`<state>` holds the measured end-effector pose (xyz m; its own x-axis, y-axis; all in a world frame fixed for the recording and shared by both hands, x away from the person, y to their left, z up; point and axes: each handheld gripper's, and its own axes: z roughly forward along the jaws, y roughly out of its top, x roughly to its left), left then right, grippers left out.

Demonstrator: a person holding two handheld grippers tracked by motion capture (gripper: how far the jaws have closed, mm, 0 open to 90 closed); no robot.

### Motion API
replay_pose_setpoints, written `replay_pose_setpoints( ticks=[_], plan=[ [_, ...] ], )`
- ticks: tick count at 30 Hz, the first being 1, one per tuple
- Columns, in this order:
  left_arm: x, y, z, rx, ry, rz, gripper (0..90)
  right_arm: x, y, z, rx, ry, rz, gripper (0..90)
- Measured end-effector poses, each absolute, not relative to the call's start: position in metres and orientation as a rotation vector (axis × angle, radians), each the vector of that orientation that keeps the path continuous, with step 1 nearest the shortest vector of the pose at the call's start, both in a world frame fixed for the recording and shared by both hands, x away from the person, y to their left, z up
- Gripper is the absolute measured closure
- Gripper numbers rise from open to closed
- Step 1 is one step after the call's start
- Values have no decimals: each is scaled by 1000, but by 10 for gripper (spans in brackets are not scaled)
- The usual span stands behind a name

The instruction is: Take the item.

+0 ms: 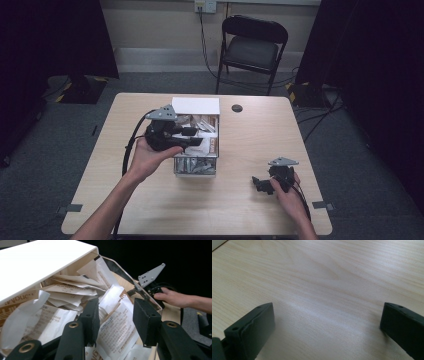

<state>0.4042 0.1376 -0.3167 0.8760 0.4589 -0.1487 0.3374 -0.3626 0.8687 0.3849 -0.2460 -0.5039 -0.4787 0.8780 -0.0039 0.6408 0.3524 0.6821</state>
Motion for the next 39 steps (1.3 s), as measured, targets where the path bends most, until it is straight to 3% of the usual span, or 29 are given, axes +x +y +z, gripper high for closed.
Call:
replay_pose_setpoints(
  ticks=[6,18,23,30,39],
  plan=[
    [403,135,-317,2052,550,155,573,385,-246,-504,1333,2252,883,0],
    [400,152,-318,1977,514,61,735,385,-246,-504,1333,2251,884,0],
    [393,155,-316,1943,460,7,742,385,-246,-504,1333,2251,884,0],
    [387,144,-325,2021,440,50,713,385,-246,-504,1333,2252,883,0],
    [389,143,-329,2023,452,48,798,385,-246,-504,1333,2251,884,0]
  ],
)
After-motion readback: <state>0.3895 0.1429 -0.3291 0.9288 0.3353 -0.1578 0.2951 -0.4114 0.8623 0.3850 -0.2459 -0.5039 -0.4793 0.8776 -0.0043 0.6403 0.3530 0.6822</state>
